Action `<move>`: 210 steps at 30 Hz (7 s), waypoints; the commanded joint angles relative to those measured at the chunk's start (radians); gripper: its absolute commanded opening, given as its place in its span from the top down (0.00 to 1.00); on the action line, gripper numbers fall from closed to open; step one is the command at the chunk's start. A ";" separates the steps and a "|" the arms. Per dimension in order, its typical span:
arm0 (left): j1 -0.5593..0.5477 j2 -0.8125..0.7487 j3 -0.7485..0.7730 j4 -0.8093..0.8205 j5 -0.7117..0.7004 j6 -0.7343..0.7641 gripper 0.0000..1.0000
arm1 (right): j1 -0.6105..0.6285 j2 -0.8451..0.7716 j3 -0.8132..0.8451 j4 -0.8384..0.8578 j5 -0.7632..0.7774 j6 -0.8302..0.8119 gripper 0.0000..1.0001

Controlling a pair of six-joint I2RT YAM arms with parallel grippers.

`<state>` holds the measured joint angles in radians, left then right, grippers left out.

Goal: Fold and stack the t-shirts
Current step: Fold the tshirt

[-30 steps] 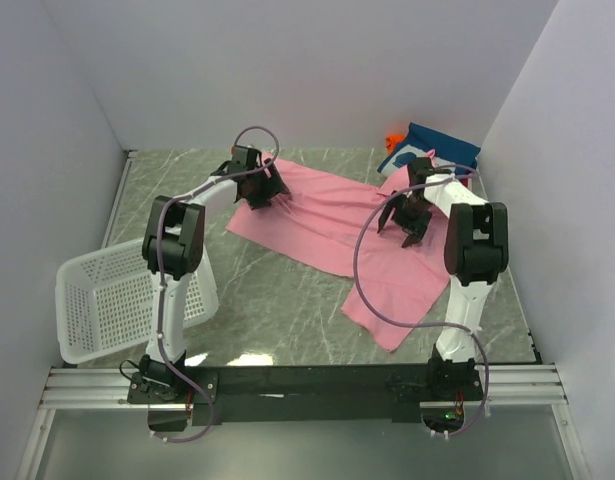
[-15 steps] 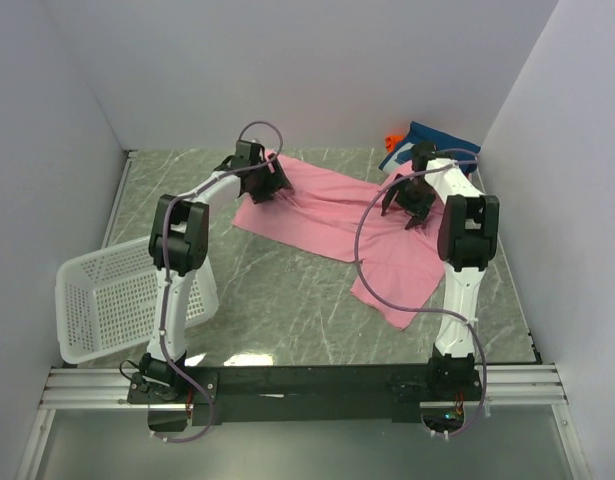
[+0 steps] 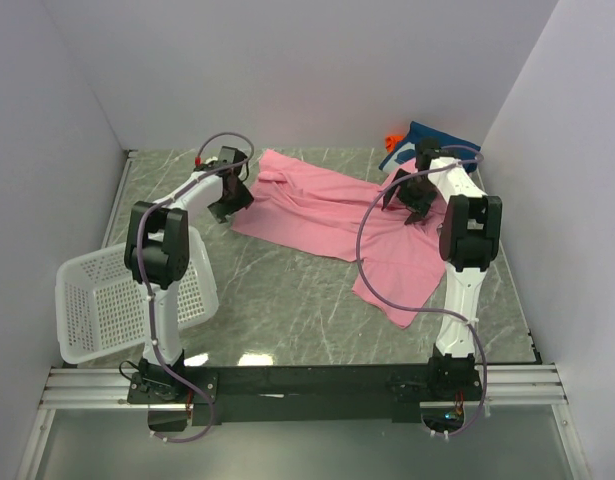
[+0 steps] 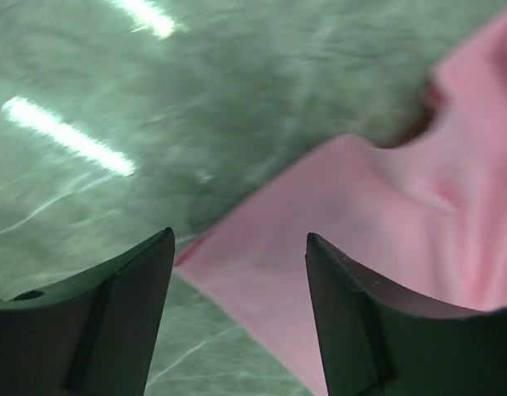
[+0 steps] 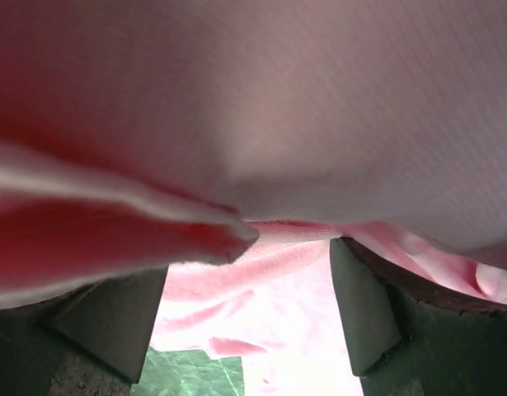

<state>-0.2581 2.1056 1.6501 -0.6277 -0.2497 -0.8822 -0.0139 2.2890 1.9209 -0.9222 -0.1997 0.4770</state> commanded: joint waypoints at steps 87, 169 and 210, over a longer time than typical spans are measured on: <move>0.025 -0.205 -0.340 0.115 0.198 0.207 1.00 | 0.269 -1.200 -1.402 0.146 0.301 0.436 0.34; 0.123 -0.388 -0.267 -0.035 0.323 0.307 1.00 | 0.405 -1.358 -1.057 -0.049 0.431 0.623 1.00; 0.132 0.097 0.297 0.072 0.441 0.160 1.00 | -0.086 -0.708 -0.551 0.112 0.250 0.239 1.00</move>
<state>-0.1322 2.2028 1.9156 -0.5999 0.1780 -0.6968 -0.0845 1.5784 1.3186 -0.8021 0.0410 0.7406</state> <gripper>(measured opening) 0.013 0.010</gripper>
